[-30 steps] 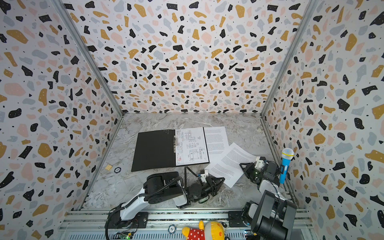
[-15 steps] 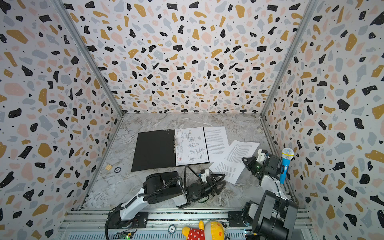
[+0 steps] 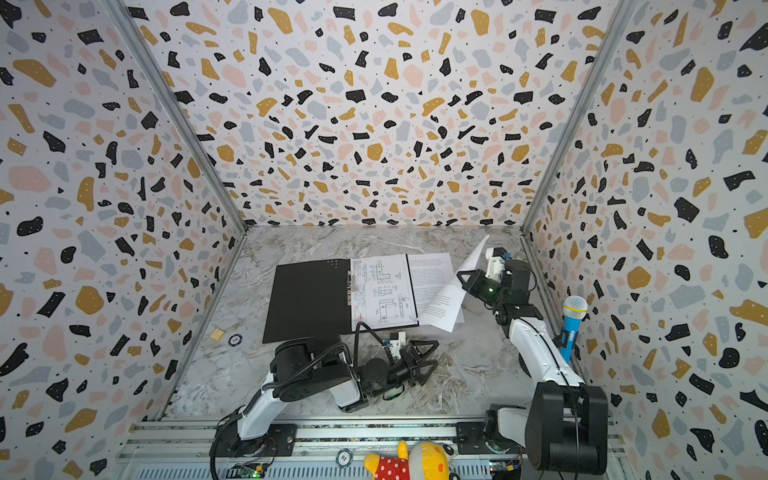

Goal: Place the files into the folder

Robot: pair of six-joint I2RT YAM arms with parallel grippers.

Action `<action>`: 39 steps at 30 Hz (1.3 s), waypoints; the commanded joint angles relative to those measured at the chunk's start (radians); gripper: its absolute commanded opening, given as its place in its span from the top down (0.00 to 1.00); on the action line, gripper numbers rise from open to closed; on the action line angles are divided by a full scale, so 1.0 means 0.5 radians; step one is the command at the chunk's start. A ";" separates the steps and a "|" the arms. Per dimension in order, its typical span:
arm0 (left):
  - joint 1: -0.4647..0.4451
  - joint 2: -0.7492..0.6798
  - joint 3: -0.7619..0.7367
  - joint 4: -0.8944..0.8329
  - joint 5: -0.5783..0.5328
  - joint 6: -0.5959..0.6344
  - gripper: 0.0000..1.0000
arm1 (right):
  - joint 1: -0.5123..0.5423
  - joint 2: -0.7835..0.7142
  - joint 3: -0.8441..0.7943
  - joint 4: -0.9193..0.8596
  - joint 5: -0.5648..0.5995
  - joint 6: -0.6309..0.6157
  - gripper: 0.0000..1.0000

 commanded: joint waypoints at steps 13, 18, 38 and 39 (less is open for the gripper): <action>0.256 -0.649 -0.550 -0.172 -0.137 0.475 0.00 | 0.578 0.749 1.310 -0.288 0.012 -0.154 1.00; 0.352 -0.943 -0.678 -0.364 -0.180 0.612 0.00 | 0.667 0.993 1.866 -0.530 -0.118 -0.266 1.00; 1.044 -2.405 -0.825 -2.063 -0.212 1.317 0.01 | 0.296 1.107 0.618 -0.053 -0.183 -0.579 1.00; 1.065 -2.399 -0.833 -2.067 -0.198 1.332 0.00 | 0.307 1.134 0.631 -0.059 -0.183 -0.595 1.00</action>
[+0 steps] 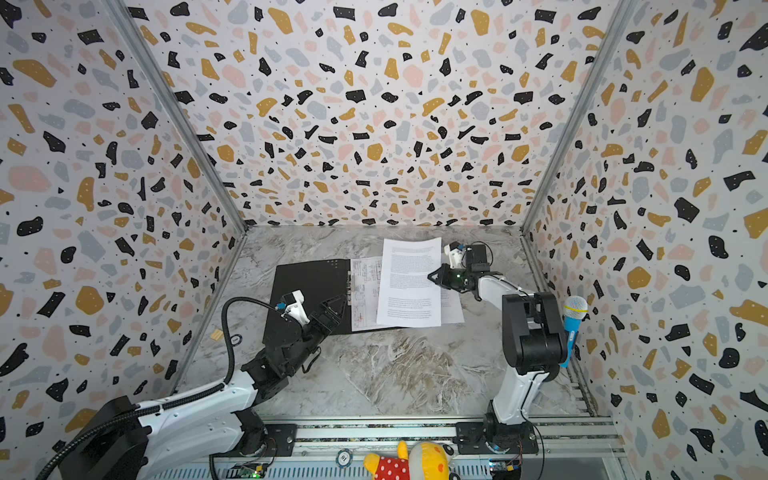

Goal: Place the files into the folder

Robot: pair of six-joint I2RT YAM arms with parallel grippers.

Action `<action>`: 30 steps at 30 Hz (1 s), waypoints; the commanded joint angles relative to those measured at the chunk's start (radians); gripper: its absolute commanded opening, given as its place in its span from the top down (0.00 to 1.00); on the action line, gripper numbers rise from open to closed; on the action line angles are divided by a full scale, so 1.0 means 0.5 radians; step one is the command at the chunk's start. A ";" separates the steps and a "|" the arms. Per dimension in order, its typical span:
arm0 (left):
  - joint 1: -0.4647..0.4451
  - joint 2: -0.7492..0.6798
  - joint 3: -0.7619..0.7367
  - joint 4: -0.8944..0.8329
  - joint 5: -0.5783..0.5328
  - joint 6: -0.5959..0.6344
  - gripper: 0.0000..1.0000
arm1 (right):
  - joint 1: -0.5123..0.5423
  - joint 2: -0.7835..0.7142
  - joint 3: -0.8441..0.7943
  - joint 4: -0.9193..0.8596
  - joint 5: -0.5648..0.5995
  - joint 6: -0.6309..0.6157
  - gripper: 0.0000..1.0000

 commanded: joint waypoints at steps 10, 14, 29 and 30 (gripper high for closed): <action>0.287 0.086 -0.095 -0.061 0.325 0.178 0.01 | 0.193 0.199 0.312 0.003 0.004 -0.292 1.00; 0.356 0.090 -0.098 -0.059 0.384 0.213 0.01 | 0.217 0.281 0.417 -0.042 -0.004 -0.324 1.00; 0.474 0.235 -0.106 0.017 0.545 0.251 0.00 | 0.321 0.544 0.735 -0.278 -0.098 -0.477 1.00; 0.477 0.234 -0.109 0.018 0.542 0.251 0.00 | 0.326 0.555 0.745 -0.281 -0.112 -0.477 1.00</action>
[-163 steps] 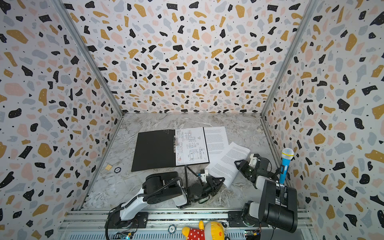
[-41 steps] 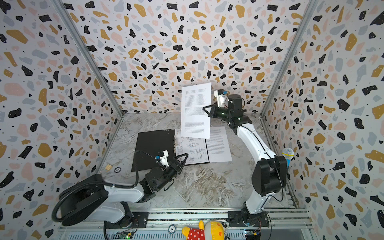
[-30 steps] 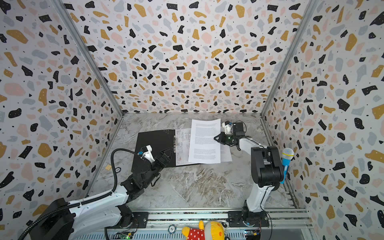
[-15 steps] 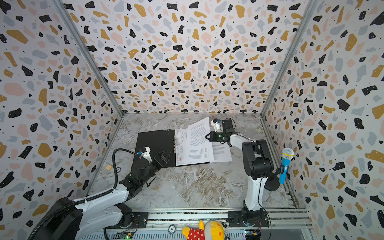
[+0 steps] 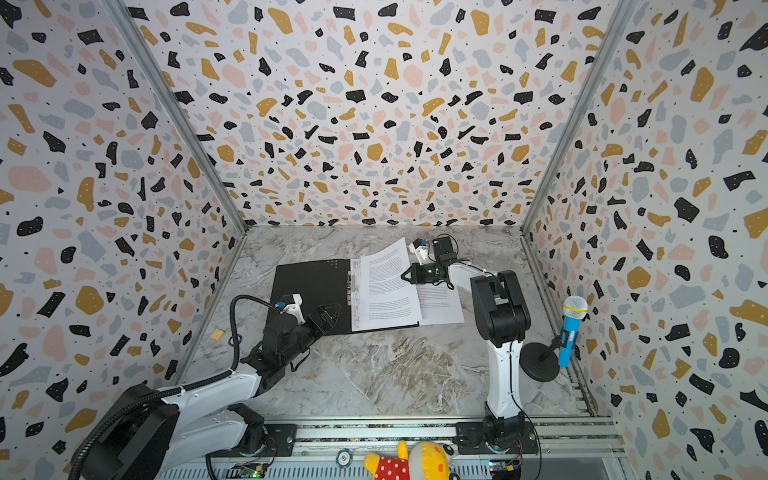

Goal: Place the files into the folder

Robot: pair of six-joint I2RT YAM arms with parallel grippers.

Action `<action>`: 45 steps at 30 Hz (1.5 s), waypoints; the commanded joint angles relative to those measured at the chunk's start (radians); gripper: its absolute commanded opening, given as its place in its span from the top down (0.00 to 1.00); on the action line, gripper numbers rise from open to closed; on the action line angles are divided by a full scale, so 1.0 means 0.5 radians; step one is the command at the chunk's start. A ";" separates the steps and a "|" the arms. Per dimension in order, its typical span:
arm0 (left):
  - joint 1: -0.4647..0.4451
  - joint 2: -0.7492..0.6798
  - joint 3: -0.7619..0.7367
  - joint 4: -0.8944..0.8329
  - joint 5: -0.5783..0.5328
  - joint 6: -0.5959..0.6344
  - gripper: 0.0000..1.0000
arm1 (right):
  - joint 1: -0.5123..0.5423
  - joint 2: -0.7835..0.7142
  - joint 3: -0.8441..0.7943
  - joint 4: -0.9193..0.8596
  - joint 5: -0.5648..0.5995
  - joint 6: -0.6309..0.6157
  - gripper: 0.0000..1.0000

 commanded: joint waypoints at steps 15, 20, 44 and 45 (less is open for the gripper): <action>0.022 -0.006 -0.046 0.112 0.037 0.030 0.00 | 0.056 0.046 0.137 -0.053 -0.096 0.044 1.00; 0.022 -0.007 -0.048 0.117 0.038 0.023 0.01 | 0.059 0.067 0.134 -0.003 -0.121 0.136 1.00; 0.025 -0.016 -0.076 0.142 0.030 0.002 0.00 | 0.075 0.086 0.103 0.104 -0.077 0.308 1.00; 0.025 -0.014 -0.076 0.142 0.031 0.001 0.00 | 0.075 0.086 0.097 0.114 -0.080 0.311 1.00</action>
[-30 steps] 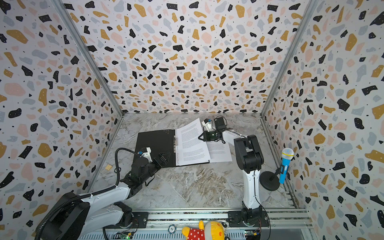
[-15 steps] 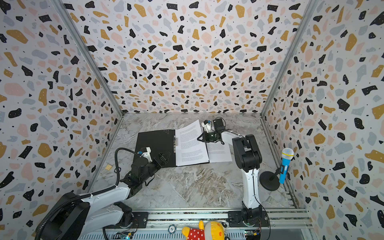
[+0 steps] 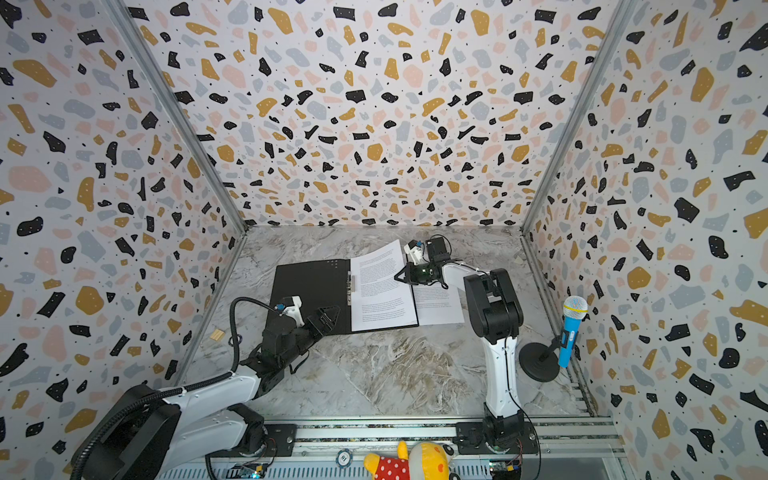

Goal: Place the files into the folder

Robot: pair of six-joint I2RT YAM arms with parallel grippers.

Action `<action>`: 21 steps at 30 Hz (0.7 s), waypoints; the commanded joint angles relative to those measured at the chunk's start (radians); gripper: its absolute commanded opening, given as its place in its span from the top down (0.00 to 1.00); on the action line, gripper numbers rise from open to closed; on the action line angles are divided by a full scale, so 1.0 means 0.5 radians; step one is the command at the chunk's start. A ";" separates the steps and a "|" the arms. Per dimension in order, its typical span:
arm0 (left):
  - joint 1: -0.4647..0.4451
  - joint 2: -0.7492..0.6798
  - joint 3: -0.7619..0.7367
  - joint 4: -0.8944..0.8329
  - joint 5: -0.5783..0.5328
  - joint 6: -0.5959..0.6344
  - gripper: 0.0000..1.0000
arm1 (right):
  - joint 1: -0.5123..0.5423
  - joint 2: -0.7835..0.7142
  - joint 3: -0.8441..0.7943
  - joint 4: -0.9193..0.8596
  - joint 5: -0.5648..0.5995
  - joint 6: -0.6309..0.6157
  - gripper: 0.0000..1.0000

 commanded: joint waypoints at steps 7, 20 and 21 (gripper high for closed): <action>0.012 -0.015 -0.022 0.093 0.015 0.003 0.00 | 0.017 -0.018 0.012 0.044 -0.002 0.035 1.00; 0.012 -0.009 -0.028 0.106 0.015 0.000 0.01 | 0.022 -0.011 0.015 0.036 -0.025 0.026 1.00; 0.012 -0.009 -0.028 0.105 0.015 0.000 0.00 | 0.021 -0.013 0.015 0.035 -0.029 0.026 1.00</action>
